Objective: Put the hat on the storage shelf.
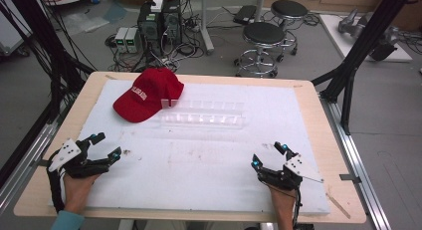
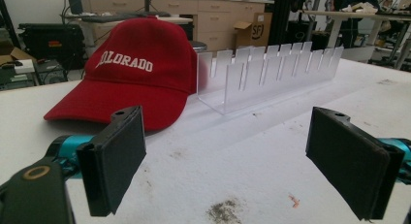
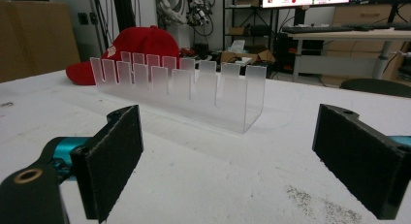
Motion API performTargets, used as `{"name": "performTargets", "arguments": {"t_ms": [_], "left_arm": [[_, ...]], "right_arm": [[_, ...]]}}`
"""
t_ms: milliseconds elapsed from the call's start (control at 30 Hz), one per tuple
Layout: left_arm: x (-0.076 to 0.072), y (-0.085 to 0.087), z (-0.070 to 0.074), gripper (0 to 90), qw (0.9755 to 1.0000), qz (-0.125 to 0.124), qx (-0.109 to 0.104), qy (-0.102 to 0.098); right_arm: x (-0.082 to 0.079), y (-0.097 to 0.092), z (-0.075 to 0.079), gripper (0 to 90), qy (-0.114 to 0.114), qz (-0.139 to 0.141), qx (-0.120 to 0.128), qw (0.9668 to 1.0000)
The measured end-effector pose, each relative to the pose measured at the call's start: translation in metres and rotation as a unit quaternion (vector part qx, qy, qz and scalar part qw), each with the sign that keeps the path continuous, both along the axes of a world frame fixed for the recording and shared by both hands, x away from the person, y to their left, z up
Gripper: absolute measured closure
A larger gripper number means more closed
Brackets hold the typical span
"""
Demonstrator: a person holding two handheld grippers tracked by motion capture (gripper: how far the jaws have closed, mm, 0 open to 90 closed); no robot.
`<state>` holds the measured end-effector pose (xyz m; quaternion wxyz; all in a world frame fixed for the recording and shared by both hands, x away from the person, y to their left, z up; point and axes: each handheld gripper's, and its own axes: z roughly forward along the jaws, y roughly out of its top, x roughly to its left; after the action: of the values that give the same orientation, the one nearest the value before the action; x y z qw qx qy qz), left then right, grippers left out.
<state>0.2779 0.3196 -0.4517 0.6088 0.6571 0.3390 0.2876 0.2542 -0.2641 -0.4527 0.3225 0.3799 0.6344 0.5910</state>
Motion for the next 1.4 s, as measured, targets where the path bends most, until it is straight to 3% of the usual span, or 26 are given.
{"name": "performTargets", "arguments": {"t_ms": [733, 1000, 1167, 1400], "left_arm": [[0.002, 0.0, 0.001, 14.4, 1.0, -0.002, -0.002, 0.008], [0.008, 0.005, 0.003, 14.3, 0.9994, -0.001, -0.011, 0.032], [0.016, 0.009, 0.013, 14.3, 0.9992, 0.007, -0.018, 0.034], [0.04, 0.015, 0.045, 14.3, 0.9993, 0.007, 0.003, 0.038]], "right_arm": [[0.001, 0.0, 0.0, 9.7, 0.006, 0.002, 0.0, 1.0], [0.002, 0.0, 0.0, 9.7, 0.008, 0.004, -0.002, 1.0], [0.002, 0.001, 0.001, 9.7, 0.01, 0.003, -0.004, 0.9999], [0.002, 0.001, 0.001, 9.7, 0.01, 0.003, -0.007, 0.9999]]}}
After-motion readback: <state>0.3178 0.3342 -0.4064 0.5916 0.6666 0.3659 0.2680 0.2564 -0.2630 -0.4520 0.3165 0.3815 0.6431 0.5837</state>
